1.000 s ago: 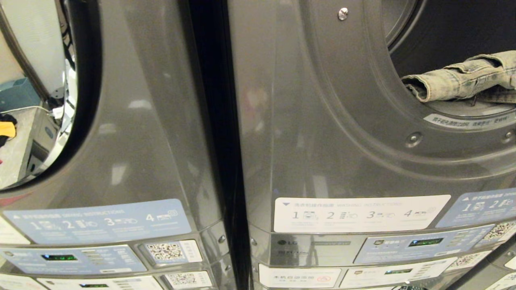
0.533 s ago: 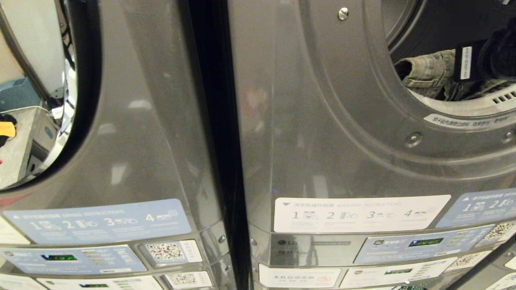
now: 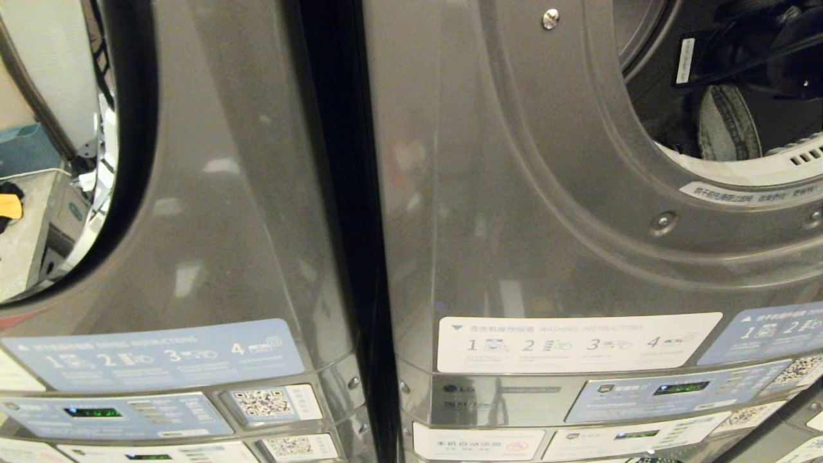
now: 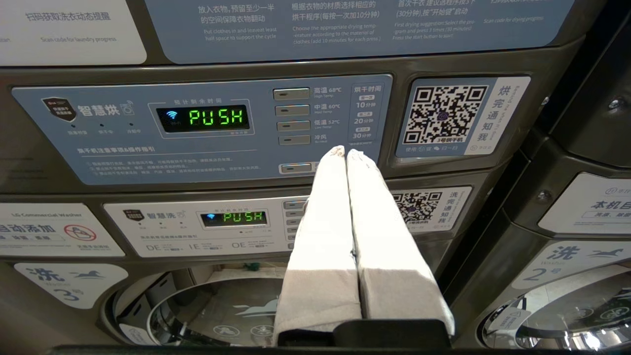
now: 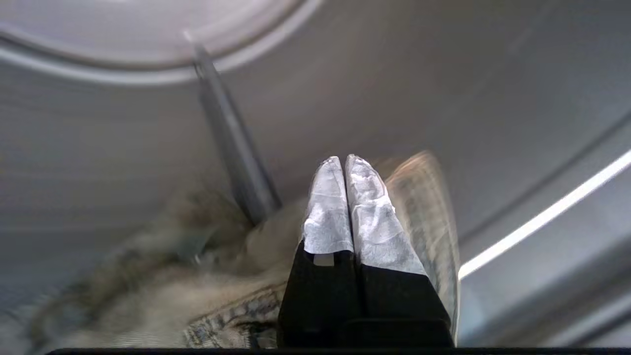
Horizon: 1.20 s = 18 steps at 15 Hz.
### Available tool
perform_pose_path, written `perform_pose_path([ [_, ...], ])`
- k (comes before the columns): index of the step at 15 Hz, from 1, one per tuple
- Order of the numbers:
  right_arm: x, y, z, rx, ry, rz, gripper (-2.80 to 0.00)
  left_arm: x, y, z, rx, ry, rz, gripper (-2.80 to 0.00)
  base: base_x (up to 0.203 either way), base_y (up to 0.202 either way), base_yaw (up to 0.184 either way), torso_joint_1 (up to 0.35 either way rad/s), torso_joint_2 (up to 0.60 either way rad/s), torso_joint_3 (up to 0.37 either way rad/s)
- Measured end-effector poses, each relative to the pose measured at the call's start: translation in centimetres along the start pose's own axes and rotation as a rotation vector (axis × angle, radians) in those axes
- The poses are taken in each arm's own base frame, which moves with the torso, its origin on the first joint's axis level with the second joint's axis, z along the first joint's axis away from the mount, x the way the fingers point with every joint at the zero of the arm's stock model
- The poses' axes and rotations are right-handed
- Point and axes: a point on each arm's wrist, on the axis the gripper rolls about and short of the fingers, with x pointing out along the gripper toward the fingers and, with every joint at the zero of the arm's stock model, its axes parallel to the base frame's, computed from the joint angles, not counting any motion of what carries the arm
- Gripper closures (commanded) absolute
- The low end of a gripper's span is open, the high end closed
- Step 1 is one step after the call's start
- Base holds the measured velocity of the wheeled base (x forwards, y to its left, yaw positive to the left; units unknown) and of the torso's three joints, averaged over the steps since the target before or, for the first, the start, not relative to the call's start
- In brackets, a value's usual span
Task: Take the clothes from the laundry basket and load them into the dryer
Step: Put the clothes in the dryer, then close the dryer
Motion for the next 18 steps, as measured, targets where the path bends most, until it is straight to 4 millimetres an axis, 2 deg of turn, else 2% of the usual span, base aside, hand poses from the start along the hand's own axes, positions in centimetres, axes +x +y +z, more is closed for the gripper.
perform_pose_path([
  [2,-2.3,-0.4,1.9,0.024,-0.057,0.073,0.00,0.0,0.0,0.0,0.000,0.000,0.000,0.00,0.000,0.000,0.000,0.000,0.00,0.000],
  [4,-5.6,-1.1,3.5,0.050,-0.103,0.148,0.00,0.0,0.0,0.0,0.000,0.000,0.000,0.00,0.000,0.000,0.000,0.000,0.00,0.000],
  [5,-7.2,-1.7,3.7,0.051,-0.106,0.180,0.00,0.0,0.0,0.0,0.000,0.000,0.000,0.00,0.000,0.000,0.000,0.000,0.00,0.000],
  [7,-10.1,-2.8,2.2,0.014,-0.062,0.237,0.00,0.0,0.0,0.0,0.001,0.000,-0.001,0.00,0.000,0.000,0.000,0.000,0.00,0.000],
  [9,-13.1,-4.5,-0.9,-0.043,0.002,0.297,0.00,0.0,0.0,0.0,0.003,0.000,-0.001,0.00,0.000,0.000,0.000,0.000,0.00,0.000],
  [11,-16.9,-7.1,-4.4,-0.080,0.031,0.410,0.00,0.0,0.0,0.0,0.007,0.001,-0.002,0.00,0.000,0.000,0.000,0.000,0.00,0.000],
  [13,-19.9,-9.2,-8.7,-0.123,0.066,0.567,0.00,0.0,0.0,0.0,0.007,0.001,-0.002,0.00,0.000,0.000,0.000,0.000,0.00,0.000],
  [18,-24.7,-12.8,-20.4,-0.208,0.167,0.906,0.00,0.0,0.0,0.0,0.002,0.000,-0.001,0.00,0.000,0.000,0.000,0.000,0.00,0.000],
])
